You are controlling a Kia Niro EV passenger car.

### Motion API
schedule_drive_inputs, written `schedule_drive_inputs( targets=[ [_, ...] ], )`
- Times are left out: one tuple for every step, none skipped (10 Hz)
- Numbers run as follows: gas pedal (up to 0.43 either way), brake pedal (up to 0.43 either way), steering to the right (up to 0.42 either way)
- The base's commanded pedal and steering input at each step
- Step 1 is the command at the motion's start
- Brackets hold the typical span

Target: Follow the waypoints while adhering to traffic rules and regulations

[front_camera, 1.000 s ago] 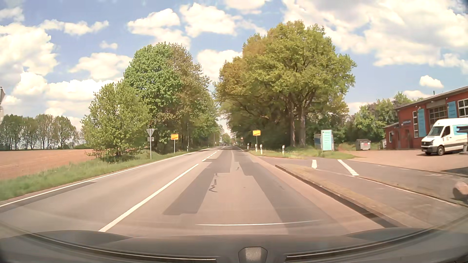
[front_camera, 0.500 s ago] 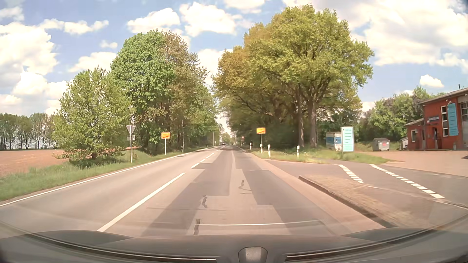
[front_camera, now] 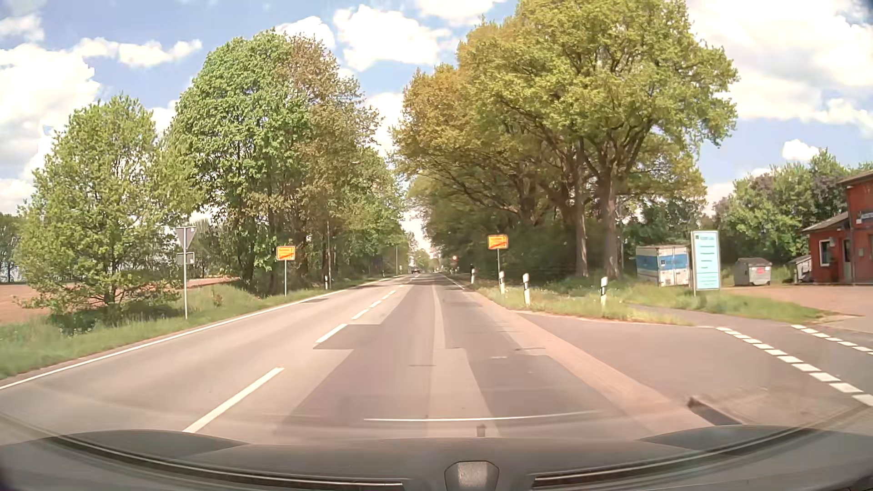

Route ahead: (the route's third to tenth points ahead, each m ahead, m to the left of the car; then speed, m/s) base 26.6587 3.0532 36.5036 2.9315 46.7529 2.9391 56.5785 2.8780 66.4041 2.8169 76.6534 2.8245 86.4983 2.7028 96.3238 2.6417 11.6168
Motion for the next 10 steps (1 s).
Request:
schedule_drive_inputs(
  targets=[
    [0.130,0.000,-0.005],
    [0.130,0.000,-0.005],
    [0.130,0.000,-0.004],
    [0.130,0.000,-0.005],
    [0.130,0.000,-0.004],
    [0.130,0.000,-0.003],
    [0.130,0.000,-0.003],
    [0.130,0.000,-0.003],
    [0.150,0.000,-0.003],
    [0.169,0.000,-0.003]
  ],
)
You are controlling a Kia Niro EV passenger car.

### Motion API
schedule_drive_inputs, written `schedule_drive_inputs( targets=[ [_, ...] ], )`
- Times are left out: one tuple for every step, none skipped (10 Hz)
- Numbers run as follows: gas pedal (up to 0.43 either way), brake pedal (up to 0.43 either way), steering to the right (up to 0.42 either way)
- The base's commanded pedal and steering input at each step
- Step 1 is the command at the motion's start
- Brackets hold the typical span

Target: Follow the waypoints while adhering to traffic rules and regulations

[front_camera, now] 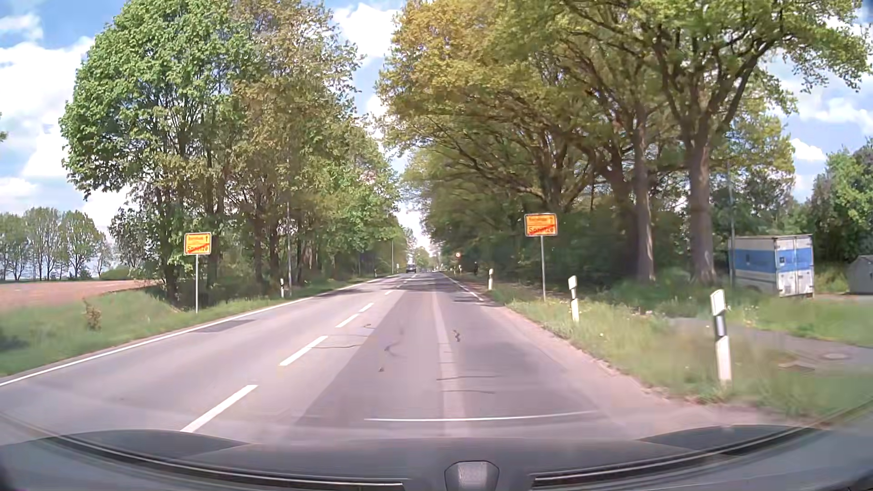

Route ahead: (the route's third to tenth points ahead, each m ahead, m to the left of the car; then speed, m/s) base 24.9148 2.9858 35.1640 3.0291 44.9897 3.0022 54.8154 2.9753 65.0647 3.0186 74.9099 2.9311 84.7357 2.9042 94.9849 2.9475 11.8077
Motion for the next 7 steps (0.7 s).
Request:
schedule_drive_inputs(
  targets=[
    [0.189,0.000,-0.003],
    [0.189,0.000,-0.003],
    [0.197,0.000,-0.003],
    [0.197,0.000,-0.003],
    [0.209,0.000,-0.003],
    [0.209,0.000,-0.003],
    [0.209,0.000,-0.003]
  ],
)
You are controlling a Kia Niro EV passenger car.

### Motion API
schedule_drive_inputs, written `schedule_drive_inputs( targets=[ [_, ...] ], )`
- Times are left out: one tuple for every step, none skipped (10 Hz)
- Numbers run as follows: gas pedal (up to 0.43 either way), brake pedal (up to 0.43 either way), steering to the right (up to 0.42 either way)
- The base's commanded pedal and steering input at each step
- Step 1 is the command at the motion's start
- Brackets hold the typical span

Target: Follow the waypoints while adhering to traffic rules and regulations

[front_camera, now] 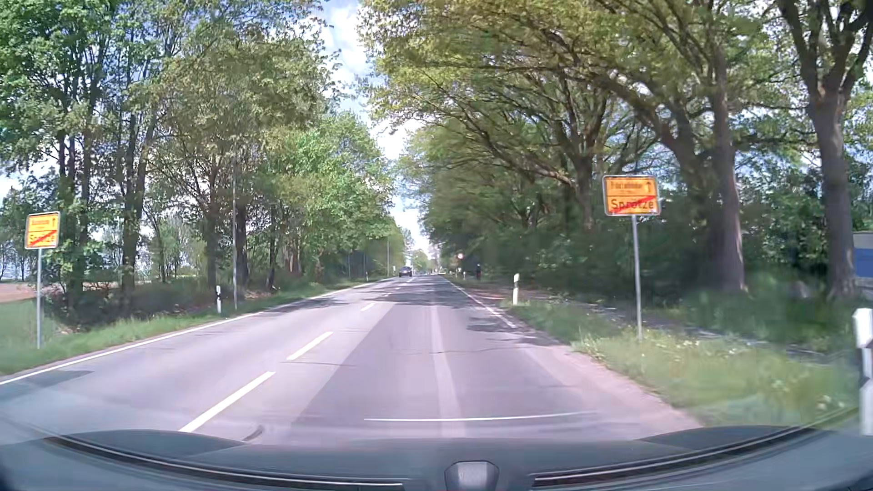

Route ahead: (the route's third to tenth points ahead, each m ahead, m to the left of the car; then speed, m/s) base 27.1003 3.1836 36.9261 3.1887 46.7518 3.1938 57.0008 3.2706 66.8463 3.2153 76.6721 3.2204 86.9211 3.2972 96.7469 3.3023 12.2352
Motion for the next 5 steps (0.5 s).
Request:
schedule_drive_inputs(
  targets=[
    [0.209,0.000,-0.003],
    [0.209,0.000,-0.003],
    [0.209,0.000,-0.005],
    [0.209,0.000,-0.007],
    [0.209,0.000,-0.008]
  ],
)
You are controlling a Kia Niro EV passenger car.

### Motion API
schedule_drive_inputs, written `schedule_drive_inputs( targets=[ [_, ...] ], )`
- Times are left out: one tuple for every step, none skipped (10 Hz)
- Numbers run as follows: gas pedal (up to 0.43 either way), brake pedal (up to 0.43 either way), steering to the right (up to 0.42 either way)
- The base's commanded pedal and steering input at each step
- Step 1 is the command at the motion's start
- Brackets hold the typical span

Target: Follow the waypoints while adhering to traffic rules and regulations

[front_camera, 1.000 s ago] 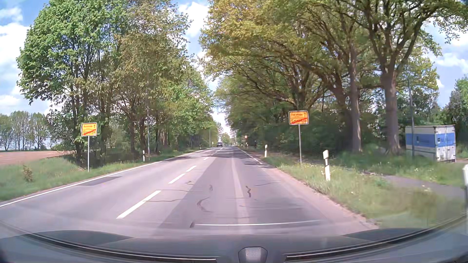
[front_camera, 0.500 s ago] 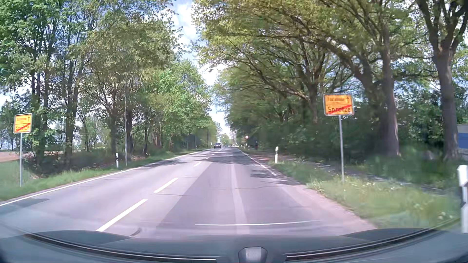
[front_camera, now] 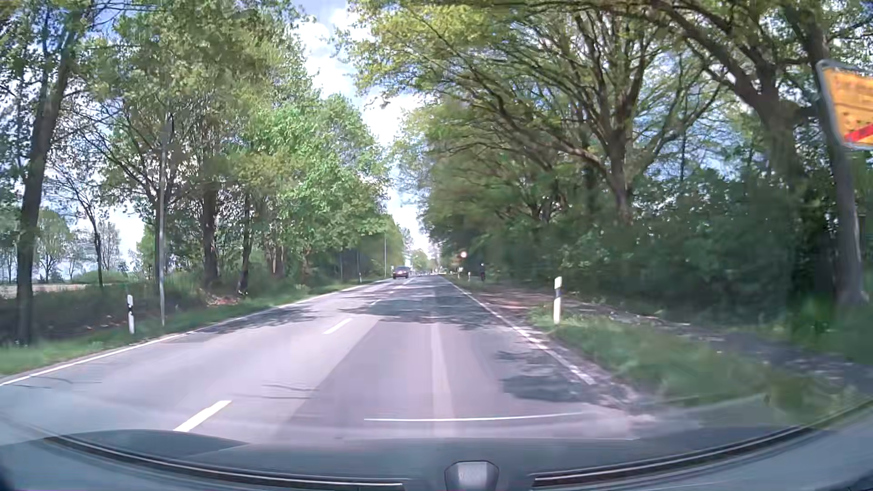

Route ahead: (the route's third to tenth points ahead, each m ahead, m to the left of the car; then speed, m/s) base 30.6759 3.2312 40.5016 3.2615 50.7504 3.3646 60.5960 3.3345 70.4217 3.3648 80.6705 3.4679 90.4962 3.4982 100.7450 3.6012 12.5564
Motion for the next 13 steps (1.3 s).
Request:
schedule_drive_inputs(
  targets=[
    [0.209,0.000,-0.007],
    [0.209,0.000,-0.008],
    [0.197,0.000,-0.006],
    [0.177,0.000,-0.005],
    [0.169,0.000,-0.005],
    [0.169,0.000,-0.004],
    [0.157,0.000,-0.004],
    [0.157,0.000,-0.004],
    [0.157,0.000,-0.004],
    [0.130,0.000,-0.004],
    [0.118,0.000,-0.004],
    [0.118,0.000,-0.004],
    [0.118,0.000,-0.004]
  ],
)
